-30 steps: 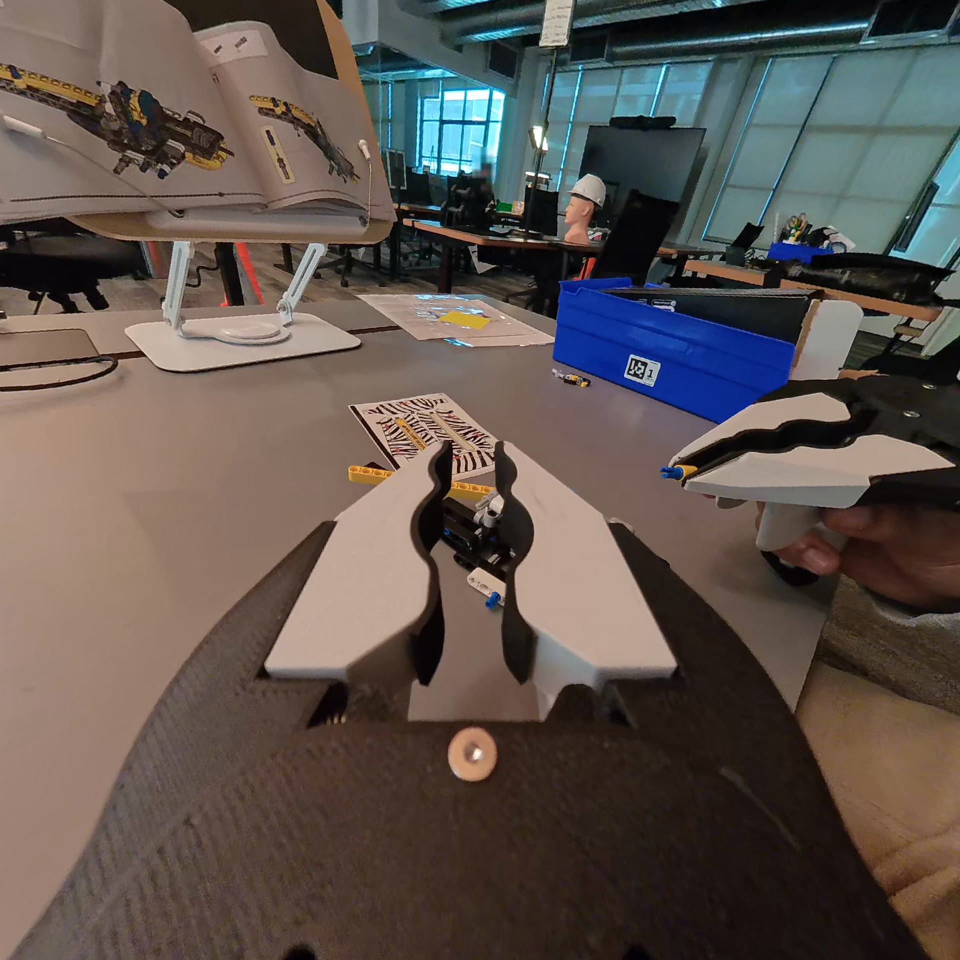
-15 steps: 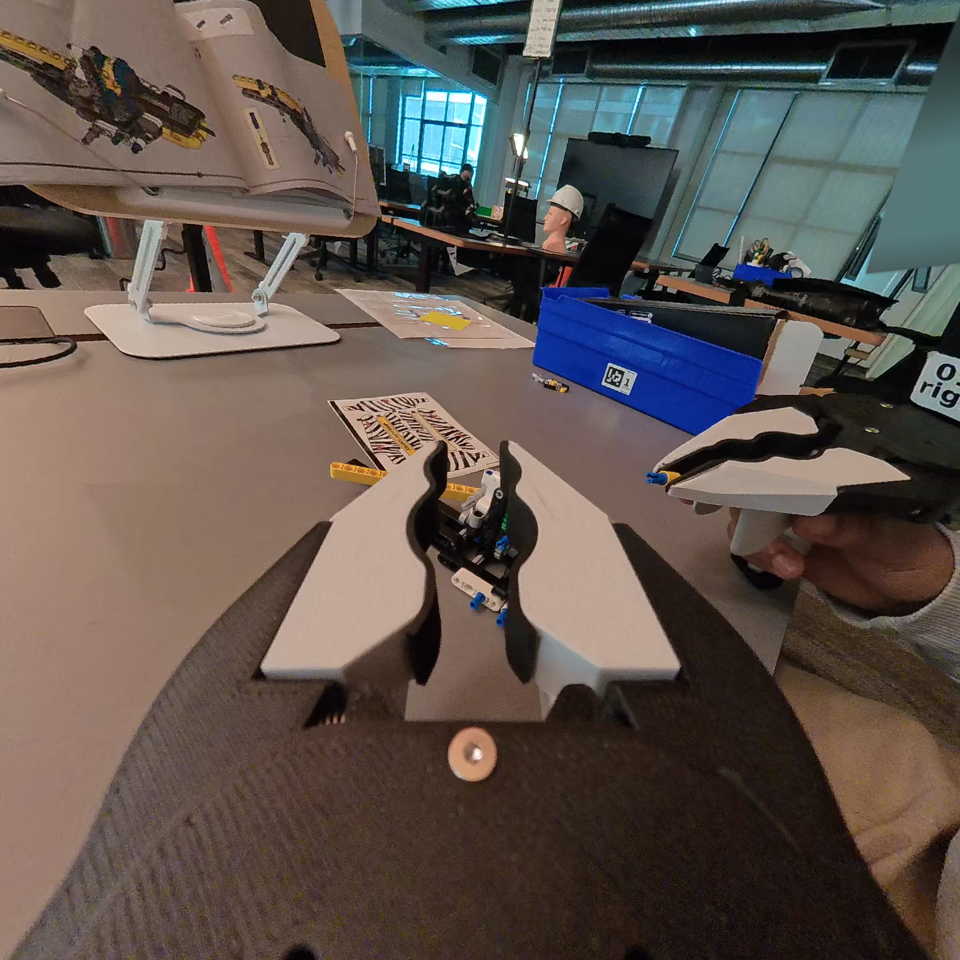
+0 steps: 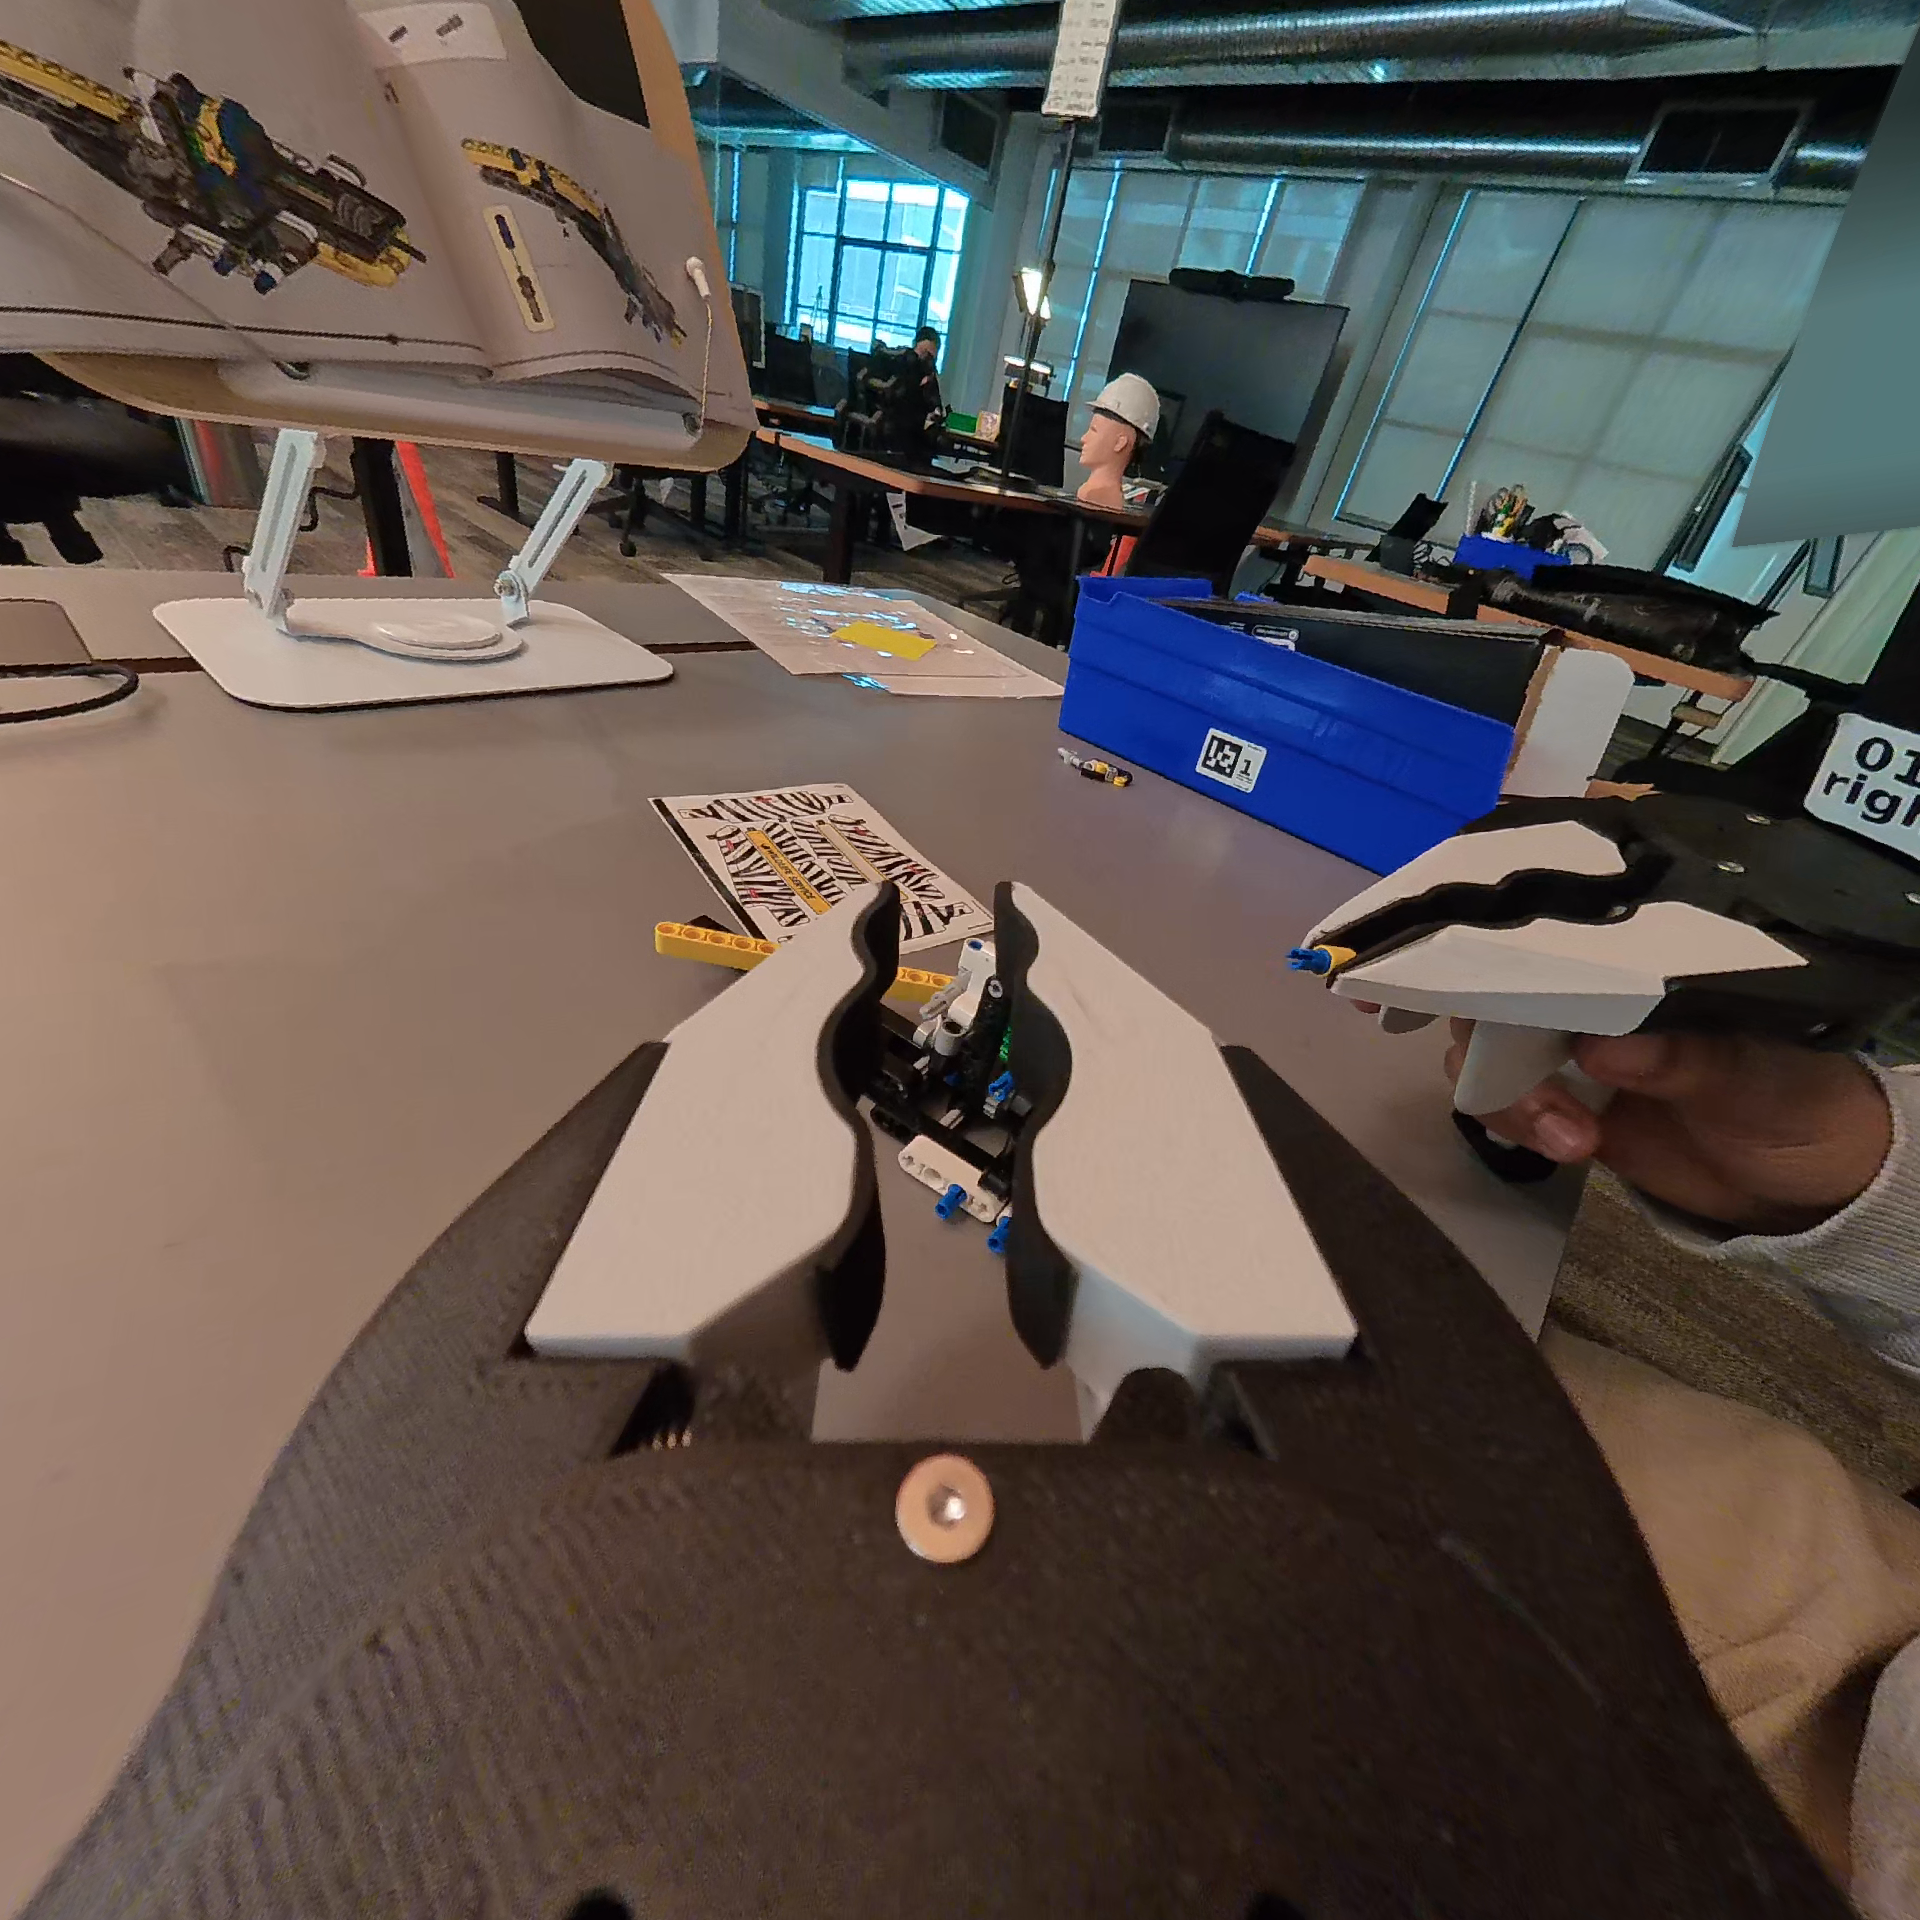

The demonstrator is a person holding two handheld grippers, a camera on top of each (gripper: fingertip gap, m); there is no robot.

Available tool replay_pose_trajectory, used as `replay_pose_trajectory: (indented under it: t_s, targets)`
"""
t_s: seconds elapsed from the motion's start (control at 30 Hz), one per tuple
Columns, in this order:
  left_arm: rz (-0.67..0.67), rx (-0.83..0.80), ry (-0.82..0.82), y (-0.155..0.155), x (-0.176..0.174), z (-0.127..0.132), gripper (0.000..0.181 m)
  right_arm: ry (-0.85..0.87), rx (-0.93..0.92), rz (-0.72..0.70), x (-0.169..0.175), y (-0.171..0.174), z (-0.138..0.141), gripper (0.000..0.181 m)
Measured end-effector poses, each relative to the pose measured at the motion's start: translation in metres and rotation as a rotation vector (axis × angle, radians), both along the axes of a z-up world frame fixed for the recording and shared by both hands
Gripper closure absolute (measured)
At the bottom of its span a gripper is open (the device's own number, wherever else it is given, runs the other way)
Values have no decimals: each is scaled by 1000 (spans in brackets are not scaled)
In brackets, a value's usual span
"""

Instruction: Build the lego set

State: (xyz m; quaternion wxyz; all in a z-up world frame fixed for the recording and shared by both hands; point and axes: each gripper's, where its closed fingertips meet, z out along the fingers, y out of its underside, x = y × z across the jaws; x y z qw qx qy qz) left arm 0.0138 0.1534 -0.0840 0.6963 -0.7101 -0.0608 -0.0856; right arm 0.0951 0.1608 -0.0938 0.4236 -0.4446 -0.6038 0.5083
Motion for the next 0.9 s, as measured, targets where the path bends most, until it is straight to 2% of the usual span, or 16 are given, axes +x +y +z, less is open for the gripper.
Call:
replay_pose_trajectory:
  t_s: [0.8,0.9]
  targets:
    - [-5,-3,-12,0,0,-1,168,-3,0,0,-1,-1,-1,176]
    - [-97,-8,-9,-1,15,-1,170,-2,0,1,-1,-1,-1,176]
